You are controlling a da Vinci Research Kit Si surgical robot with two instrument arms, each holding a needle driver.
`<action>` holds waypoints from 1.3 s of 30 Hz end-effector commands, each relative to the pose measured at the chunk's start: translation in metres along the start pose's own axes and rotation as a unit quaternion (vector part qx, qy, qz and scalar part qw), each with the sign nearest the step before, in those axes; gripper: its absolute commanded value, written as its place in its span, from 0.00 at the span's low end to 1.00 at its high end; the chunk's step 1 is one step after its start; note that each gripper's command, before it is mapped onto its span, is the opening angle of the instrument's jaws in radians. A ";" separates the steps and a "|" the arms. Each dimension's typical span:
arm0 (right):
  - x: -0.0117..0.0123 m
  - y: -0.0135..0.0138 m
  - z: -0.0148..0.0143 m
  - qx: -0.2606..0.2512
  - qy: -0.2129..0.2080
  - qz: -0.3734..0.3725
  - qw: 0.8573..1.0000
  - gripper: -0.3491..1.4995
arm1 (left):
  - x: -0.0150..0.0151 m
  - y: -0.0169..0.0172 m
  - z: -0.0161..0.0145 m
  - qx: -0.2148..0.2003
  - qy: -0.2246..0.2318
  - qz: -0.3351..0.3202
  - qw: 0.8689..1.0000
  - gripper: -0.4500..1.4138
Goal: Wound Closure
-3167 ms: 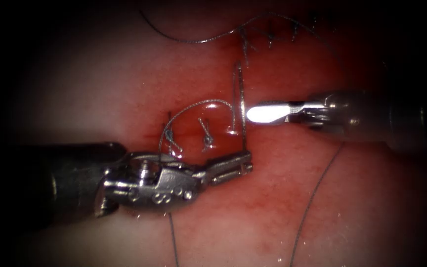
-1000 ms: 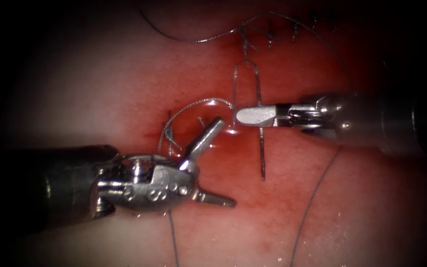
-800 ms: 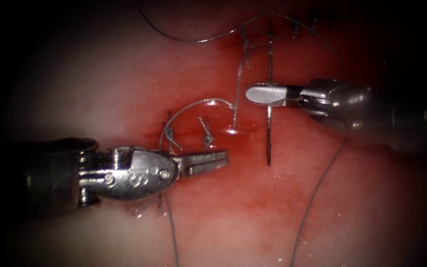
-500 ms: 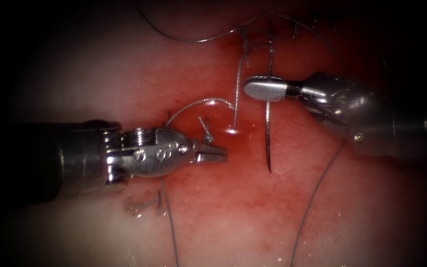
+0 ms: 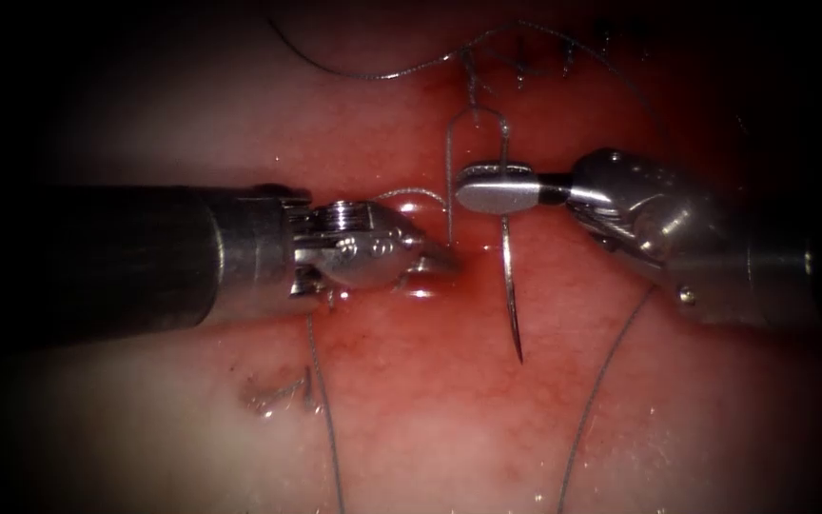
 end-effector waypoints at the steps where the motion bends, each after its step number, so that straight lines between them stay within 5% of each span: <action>1: -0.0006 -0.0001 0.0007 0.000 0.000 -0.003 1.000 0.00 | -0.0001 -0.0004 0.0009 -0.001 -0.005 -0.002 1.000 0.00; 10: -0.0005 -0.0002 0.0010 0.000 0.006 -0.061 0.998 0.00 | -0.0022 -0.0022 0.0019 -0.012 -0.038 -0.021 0.999 0.00; 21: 0.0007 0.0004 0.0044 0.019 0.057 -0.217 0.974 0.00 | -0.0024 -0.0007 0.0027 -0.070 -0.075 -0.044 0.994 0.00; 25: 0.0010 0.0012 0.0053 0.017 0.066 -0.259 0.964 0.00 | -0.0020 0.0004 0.0028 -0.088 -0.080 -0.051 0.992 0.29; 27: 0.0010 0.0015 0.0052 0.013 0.069 -0.276 0.959 0.00 | -0.0018 0.0008 0.0029 -0.094 -0.087 -0.051 0.990 0.34; 39: 0.0005 0.0014 0.0048 -0.022 0.091 -0.341 0.935 0.00 | -0.0021 0.0012 0.0031 -0.109 -0.092 -0.054 0.988 0.47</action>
